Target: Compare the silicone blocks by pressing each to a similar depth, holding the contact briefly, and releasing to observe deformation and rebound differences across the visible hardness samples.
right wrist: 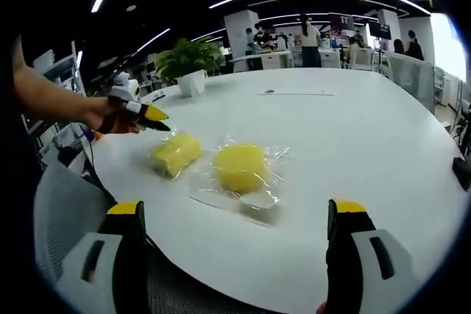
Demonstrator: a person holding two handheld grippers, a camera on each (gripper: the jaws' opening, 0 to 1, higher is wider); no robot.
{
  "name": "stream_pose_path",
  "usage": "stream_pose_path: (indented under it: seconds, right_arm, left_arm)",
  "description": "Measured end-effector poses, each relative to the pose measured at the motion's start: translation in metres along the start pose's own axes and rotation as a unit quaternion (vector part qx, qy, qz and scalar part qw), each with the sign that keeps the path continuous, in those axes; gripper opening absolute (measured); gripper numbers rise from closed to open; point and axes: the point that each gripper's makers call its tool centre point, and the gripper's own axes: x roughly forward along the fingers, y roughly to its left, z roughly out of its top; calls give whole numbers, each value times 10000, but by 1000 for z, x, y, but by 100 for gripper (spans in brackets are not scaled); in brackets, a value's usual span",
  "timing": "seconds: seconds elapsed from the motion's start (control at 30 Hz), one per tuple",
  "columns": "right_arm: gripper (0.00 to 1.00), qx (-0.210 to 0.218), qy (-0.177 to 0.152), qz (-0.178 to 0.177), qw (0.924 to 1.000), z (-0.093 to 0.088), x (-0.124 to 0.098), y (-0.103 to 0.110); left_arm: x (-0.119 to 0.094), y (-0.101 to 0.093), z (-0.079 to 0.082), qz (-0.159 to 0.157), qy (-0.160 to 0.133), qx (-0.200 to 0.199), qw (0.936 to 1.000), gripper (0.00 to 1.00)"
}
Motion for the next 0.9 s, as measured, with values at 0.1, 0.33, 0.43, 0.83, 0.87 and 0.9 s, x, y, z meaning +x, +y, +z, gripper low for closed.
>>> stream_pose_path:
  seconds: [0.1,0.33,0.43,0.83,0.87,0.9]
  right_arm:
    - [96,-3,7,-1,10000,-1,1,0]
    - [96,5,34,5,10000,-1,1,0]
    - [96,4,45,12,10000,-2,2,-1]
    - [96,6,87,7,10000,-3,2,0]
    - [96,8,89,7,10000,-3,2,0]
    - [96,7,91,6,10000,-3,2,0]
  left_arm:
    - [4,2,-2,-17,-20,-123,9999,64]
    - [10,11,-2,159,-195,-627,9977,48]
    - [12,13,-5,87,-226,-848,9961,37]
    - [23,0,-12,-314,-207,-1653,9855,12]
    - [23,3,-12,-296,-222,-1595,9865,12]
    - [23,3,-12,-272,-238,-1600,9865,12]
